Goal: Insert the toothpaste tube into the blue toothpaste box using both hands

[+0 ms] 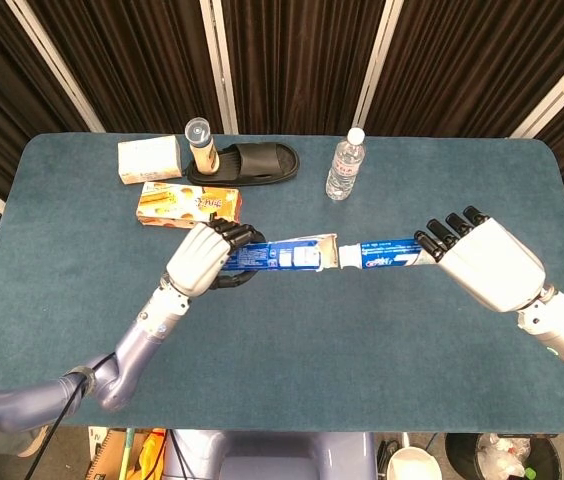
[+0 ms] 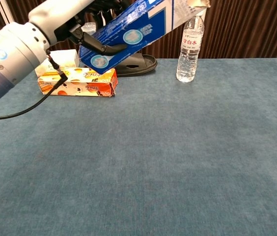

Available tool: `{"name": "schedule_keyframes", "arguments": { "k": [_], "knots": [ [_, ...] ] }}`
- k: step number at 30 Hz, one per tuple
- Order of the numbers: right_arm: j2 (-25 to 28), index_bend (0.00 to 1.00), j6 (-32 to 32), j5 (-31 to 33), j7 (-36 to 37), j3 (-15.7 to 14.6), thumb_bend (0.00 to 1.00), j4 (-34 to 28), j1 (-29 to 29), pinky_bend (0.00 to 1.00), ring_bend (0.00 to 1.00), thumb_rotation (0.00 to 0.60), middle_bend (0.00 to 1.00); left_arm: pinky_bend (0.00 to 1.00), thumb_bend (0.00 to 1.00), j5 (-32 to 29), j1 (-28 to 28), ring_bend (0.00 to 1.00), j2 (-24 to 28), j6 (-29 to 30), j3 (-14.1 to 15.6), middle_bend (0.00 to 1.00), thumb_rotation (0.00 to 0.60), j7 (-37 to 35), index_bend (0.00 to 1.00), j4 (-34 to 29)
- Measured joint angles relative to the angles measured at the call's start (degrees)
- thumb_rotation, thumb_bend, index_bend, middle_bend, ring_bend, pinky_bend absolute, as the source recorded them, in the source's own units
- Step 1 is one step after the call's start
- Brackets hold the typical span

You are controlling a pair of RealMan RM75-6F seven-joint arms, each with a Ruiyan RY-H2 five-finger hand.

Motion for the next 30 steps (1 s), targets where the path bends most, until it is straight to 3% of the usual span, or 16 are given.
{"name": "schedule_keyframes", "arguments": {
  "k": [12,30],
  "knots": [
    [-0.70,0.85,0.05,-0.08,0.10,-0.22,0.56,0.47,0.04,0.78,0.71,0.600,0.76,0.54,0.40,-2.31,-1.74,0.53,-0.53,-2.29,-1.21,0.55,0.600,2.88,0.43,-3.77],
    [-2.14,0.85,1.58,-2.04,0.53,-1.39,0.56,2.25,-0.36,0.78,0.71,0.600,0.76,0.55,0.40,-8.87,-3.23,0.53,3.76,-8.06,-3.22,0.55,0.600,8.38,0.43,-12.70]
  ]
}}
